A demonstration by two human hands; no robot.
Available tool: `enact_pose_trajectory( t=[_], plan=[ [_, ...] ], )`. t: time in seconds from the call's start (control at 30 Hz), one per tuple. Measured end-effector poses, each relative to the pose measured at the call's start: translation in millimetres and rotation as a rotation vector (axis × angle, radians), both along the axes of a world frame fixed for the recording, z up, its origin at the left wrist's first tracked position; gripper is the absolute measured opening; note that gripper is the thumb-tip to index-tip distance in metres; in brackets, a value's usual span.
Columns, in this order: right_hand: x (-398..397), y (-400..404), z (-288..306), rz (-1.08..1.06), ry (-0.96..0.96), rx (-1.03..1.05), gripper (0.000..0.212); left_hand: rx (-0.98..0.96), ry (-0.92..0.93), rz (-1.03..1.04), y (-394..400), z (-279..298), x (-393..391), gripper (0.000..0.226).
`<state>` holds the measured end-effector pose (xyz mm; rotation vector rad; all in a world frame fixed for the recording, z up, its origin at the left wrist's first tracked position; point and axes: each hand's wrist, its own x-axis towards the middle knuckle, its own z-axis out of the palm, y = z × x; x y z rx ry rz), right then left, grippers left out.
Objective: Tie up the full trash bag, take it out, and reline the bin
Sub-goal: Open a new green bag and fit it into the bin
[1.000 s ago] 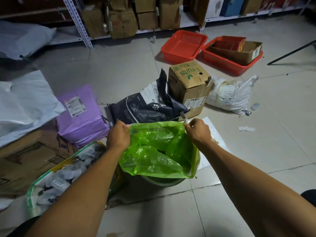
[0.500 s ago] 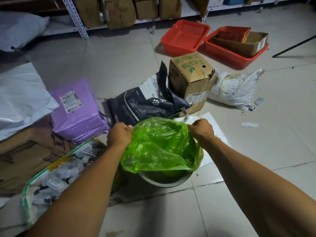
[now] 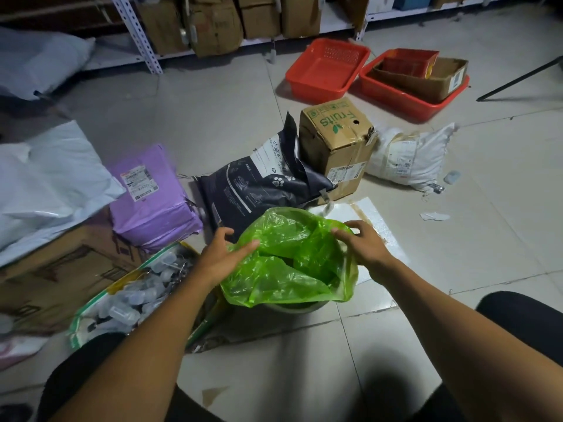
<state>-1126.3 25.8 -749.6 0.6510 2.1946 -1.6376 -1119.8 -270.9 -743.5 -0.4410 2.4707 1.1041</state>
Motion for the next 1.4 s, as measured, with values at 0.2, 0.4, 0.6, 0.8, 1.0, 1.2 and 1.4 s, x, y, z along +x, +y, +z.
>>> enact_pose_trajectory(
  t=[0.2,0.4,0.6,0.8,1.0,1.2,1.4],
  plan=[
    [19.2,15.6,18.8,0.246,-0.148,-0.104,0.068,0.195,-0.262,-0.155,-7.5,18.1,16.2,0.12],
    [24.2,18.1,20.5,0.456,-0.16,-0.204,0.086,0.212,-0.313,-0.323,-13.2,21.8,18.9,0.086],
    [26.0,26.7,16.7,0.529,-0.187,-0.214,0.094,0.109,-0.191,-0.356,-20.6,17.7,18.6,0.066],
    [23.3,22.0,0.0,0.485,-0.021,0.148,0.078,-0.256,-0.02,-0.354,-13.2,5.7,16.5,0.074],
    [29.7,12.4,-14.8,0.582,-0.008,0.443,0.073,-0.363,-0.034,-0.381,-9.2,-8.4,21.5,0.072],
    [33.1,7.5,-18.9,0.647,-0.005,0.559,0.073,-0.363,-0.134,-0.36,-10.4,-12.2,20.1,0.085],
    [26.4,18.9,-12.3,0.32,-0.113,0.287,0.082,-0.399,-0.231,-0.307,-24.4,-2.2,6.5,0.125]
  ],
)
